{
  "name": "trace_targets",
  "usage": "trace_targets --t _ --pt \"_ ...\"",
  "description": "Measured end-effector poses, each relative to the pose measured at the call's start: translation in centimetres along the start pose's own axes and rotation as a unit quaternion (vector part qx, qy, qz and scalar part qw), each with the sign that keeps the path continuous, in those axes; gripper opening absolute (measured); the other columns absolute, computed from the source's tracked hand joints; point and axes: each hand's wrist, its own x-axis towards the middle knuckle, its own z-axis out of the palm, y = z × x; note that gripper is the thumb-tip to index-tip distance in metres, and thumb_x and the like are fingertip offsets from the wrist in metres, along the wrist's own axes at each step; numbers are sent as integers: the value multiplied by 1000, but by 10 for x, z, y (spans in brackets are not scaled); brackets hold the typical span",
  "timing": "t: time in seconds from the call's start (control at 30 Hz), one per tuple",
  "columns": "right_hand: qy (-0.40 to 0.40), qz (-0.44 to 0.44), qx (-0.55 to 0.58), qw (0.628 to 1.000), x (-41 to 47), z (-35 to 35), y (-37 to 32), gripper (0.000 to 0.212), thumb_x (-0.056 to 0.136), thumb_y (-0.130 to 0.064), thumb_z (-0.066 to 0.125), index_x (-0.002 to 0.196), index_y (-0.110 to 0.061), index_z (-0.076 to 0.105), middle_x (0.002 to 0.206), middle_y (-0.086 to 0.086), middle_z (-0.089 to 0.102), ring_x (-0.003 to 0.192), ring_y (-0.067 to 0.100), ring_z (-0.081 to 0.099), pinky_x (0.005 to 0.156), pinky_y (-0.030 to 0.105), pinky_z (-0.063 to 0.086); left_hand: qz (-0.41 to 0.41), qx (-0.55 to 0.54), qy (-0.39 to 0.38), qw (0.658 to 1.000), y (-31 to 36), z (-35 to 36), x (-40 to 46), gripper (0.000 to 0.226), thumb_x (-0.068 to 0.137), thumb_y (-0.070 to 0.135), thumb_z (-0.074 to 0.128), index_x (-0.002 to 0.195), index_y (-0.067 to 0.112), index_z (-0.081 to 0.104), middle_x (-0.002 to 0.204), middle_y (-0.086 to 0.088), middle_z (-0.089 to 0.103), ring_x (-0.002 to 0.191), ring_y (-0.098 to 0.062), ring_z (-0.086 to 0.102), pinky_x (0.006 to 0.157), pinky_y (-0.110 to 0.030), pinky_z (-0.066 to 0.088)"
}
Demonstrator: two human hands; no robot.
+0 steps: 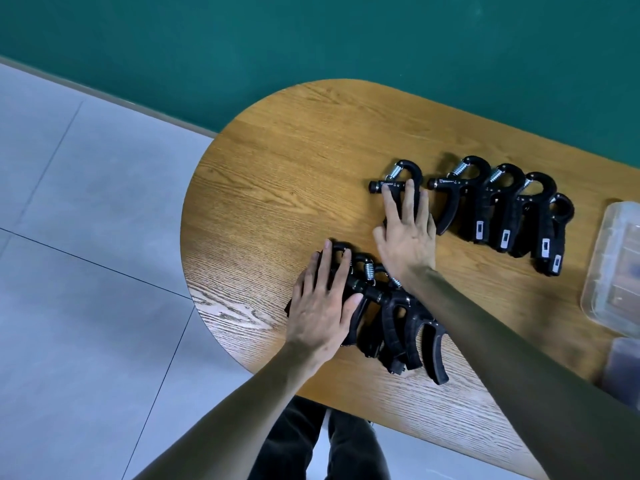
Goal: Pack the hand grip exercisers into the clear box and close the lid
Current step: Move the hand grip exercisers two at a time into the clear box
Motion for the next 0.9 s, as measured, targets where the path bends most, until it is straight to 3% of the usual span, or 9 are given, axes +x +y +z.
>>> trace_targets --t 0.17,0.3,0.4,0.53,0.73,0.9 --pt "-17 6 -11 1000 -4 0 -7 79 94 -32 45 157 -38 -2 166 4 -23 153 35 -6 115 60 23 2 6 3 1000 -1 1 0 69 105 59 15 160 29 -13 166 -3 -24 155 -27 -5 124 -49 9" --pt "-6 3 -3 1000 12 -2 -6 80 97 -35 50 158 -38 -3 164 5 -26 152 40 1 114 62 23 10 4 11 1000 -2 2 0 71 105 60 18 160 26 -11 167 -6 -21 155 -28 0 124 -50 14" --pt "12 -6 -11 1000 19 -1 -5 75 101 -28 44 159 -36 -4 165 9 -24 151 43 8 114 62 28 19 0 21 1000 -5 1 -2 70 106 59 19 161 25 -6 169 -7 -14 152 -29 15 120 -52 26" --pt "29 -33 -55 998 16 1 -5 76 99 -21 46 160 -32 1 166 13 -19 136 43 32 98 55 43 17 8 37 999 -8 1 -5 67 105 46 26 160 27 -8 169 -4 -13 126 -29 43 105 -51 40" --pt "30 -56 -67 996 8 5 -3 76 95 -21 53 159 -33 13 167 9 -14 121 38 34 91 51 42 -2 29 47 998 -3 5 -4 90 97 28 51 158 28 -14 169 -6 -14 117 -28 44 101 -50 42" --pt "25 -63 -30 997 2 -1 0 74 95 -17 53 158 -35 18 168 5 -10 123 37 31 98 53 35 2 37 45 998 -3 5 -3 83 100 31 44 158 29 -15 169 -5 -15 115 -25 42 100 -47 41"
